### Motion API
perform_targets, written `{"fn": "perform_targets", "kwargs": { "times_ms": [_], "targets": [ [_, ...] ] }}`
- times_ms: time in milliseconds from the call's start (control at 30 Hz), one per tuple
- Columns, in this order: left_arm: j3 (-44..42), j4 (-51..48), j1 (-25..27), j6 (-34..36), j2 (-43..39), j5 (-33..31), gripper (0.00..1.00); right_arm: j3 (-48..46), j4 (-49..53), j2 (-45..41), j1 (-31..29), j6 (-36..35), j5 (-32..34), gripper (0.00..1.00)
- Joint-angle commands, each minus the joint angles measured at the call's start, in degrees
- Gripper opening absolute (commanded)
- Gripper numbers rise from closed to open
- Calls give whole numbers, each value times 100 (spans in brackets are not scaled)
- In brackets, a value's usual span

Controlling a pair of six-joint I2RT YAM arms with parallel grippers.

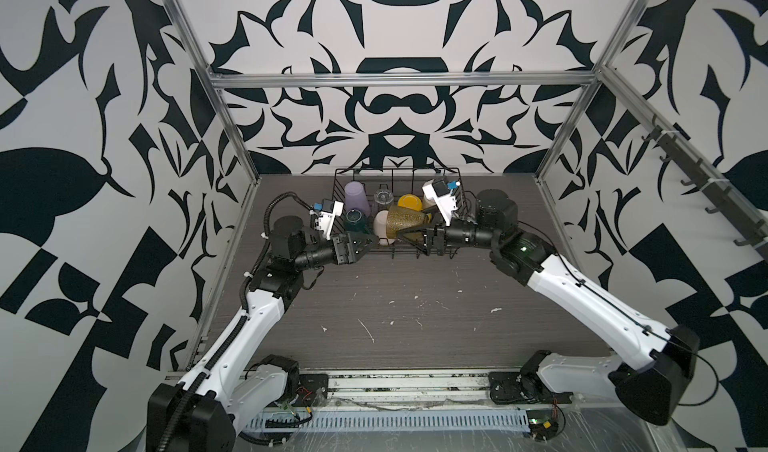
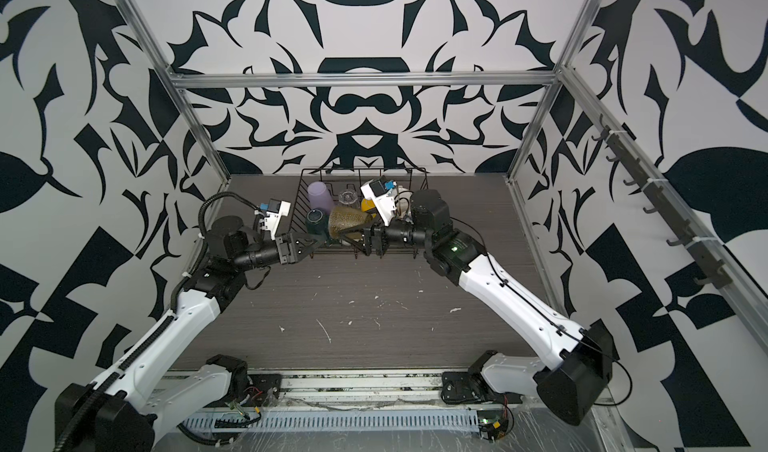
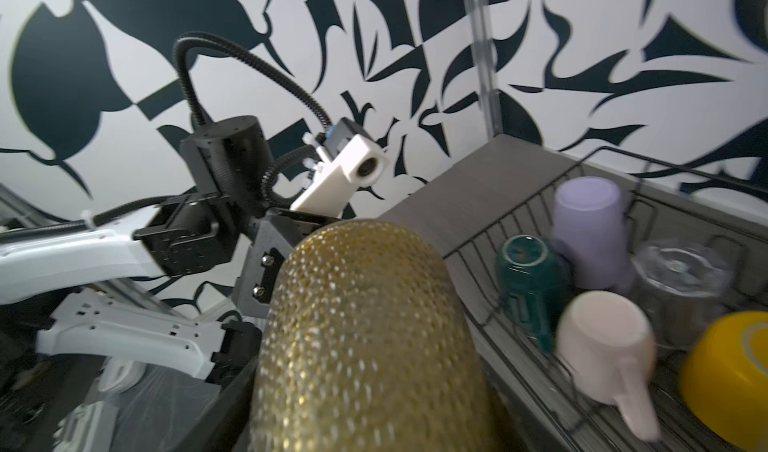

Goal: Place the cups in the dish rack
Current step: 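Open the left gripper and withdraw while the right gripper carries the glass over the rack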

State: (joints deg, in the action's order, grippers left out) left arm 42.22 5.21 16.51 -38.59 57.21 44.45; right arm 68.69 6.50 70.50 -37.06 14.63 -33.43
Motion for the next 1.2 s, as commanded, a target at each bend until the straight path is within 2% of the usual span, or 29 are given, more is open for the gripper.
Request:
{"fn": "perform_targets", "kwargs": {
  "times_ms": [0,100,200,333,467,600,733,1167],
  "targets": [
    [257,-824,3,594,-272,-1187,100,603,1365,-40,41,-555,1236,0],
    [322,-1469,10,915,-554,-2855,100,1119,2256,285,41,-796,2014,0],
    [266,-1927,5,906,-929,-4658,100,1717,2996,768,41,-1045,2711,0],
    [-153,-1844,5,803,-1650,-5904,99,2454,3773,1523,41,-1323,3450,0],
    [-550,-1511,7,817,-2337,-6214,99,2953,4161,2145,42,-1487,3699,0],
    [-601,-1646,5,978,-2646,-6423,99,3348,4431,2771,46,-1660,4043,0],
    [-572,-1777,9,1072,-2702,-6431,99,3658,4533,3305,87,-1803,4217,0],
    [-560,-1804,8,1147,-2620,-6320,99,4581,4901,4591,322,-2075,4213,0]
  ]
}}
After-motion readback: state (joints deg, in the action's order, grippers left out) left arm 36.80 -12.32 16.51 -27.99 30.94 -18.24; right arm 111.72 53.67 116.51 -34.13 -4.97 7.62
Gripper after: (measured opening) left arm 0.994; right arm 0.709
